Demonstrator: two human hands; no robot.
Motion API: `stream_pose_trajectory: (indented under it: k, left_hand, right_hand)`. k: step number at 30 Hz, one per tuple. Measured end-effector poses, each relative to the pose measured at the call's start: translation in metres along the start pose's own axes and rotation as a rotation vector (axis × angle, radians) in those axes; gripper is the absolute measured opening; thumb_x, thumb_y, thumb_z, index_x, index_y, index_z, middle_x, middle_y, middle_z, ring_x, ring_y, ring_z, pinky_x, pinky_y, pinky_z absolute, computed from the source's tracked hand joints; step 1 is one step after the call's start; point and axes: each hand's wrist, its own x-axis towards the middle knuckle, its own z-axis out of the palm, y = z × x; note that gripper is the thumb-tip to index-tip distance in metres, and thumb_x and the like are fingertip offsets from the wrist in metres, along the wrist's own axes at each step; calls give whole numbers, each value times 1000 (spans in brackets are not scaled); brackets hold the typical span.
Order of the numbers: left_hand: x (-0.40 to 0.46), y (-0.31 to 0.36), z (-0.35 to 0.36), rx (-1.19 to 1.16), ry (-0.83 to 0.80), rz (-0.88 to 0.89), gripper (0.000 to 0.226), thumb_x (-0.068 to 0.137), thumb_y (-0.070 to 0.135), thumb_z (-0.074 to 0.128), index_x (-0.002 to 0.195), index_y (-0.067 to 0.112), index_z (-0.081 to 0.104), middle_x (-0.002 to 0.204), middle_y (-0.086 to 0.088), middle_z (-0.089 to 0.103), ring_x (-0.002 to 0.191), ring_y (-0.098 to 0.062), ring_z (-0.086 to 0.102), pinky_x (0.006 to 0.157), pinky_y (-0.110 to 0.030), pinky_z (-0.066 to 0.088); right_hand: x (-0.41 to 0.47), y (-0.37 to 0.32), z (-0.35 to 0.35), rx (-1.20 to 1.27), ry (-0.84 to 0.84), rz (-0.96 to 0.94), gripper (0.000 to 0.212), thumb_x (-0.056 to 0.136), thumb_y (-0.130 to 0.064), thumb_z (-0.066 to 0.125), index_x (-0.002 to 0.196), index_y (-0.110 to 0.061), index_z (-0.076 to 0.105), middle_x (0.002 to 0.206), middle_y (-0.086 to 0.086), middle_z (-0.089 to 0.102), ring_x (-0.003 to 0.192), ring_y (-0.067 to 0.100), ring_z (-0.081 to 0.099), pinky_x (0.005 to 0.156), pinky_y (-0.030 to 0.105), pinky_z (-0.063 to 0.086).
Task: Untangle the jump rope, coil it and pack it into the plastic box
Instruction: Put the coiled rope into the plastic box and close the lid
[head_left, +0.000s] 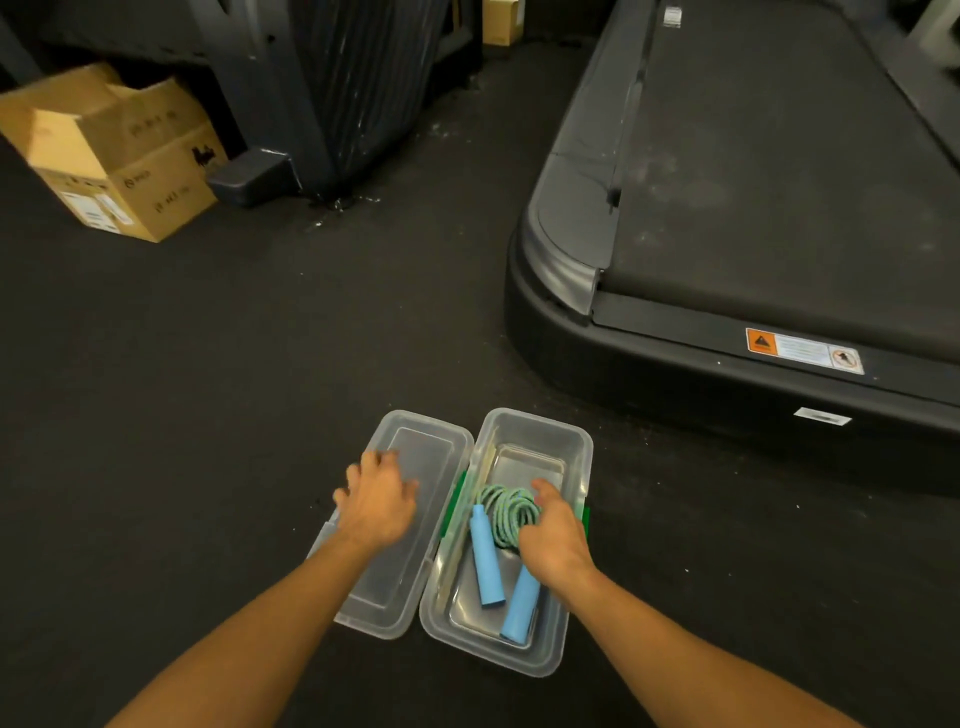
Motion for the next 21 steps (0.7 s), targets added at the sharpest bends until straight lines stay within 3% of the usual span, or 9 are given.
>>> stream_pose_trajectory:
  k: [3,7,11,13,17,21]
  left_hand:
    - [6,-27,8,20,-157,-230,90,91,56,58,156,13,13,156,-15,24,143,-41,26,112,-61,30]
    - [16,-43,21,-22,-244,-343,124,78,61,72,157,12,-10,162,-22,14,147,-47,19,114,-64,27]
    - [17,-35,25,129,-209,-384,129,73,58,78,157,13,-9,160,-19,21,146,-43,25,113,-66,28]
    - [17,-33,23,181,-188,-420,131,67,62,80,157,11,0,156,-19,24,144,-42,29,112,-63,32]
    - [24,-38,2,98,-182,-390,101,70,53,83,145,10,29,141,-17,34,130,-40,47,102,-51,46]
    - [33,-37,-43,8,-104,-215,45,86,38,72,114,12,50,127,-16,56,110,-36,60,90,-43,51]
  right_hand:
    - [-6,-3,0,4,-24,-30,63,90,3,47,148,-20,36,141,9,52,125,28,54,106,43,46]
    - [-8,-9,8,-3,-58,-53,67,90,2,48,149,-25,33,142,7,52,125,26,54,102,42,49]
    - [-8,-19,16,0,-94,-81,60,93,-1,48,148,-25,37,129,4,57,113,22,58,89,33,51]
    - [-9,-25,19,16,-108,-94,56,94,0,48,145,-23,40,127,3,58,109,19,57,90,31,48]
    - [-7,-34,24,35,-162,-106,59,93,-2,51,147,-24,38,140,0,54,123,21,54,102,34,47]
    - [-8,-41,20,46,-223,-117,56,96,-3,49,148,-22,37,143,-1,51,124,18,53,84,20,44]
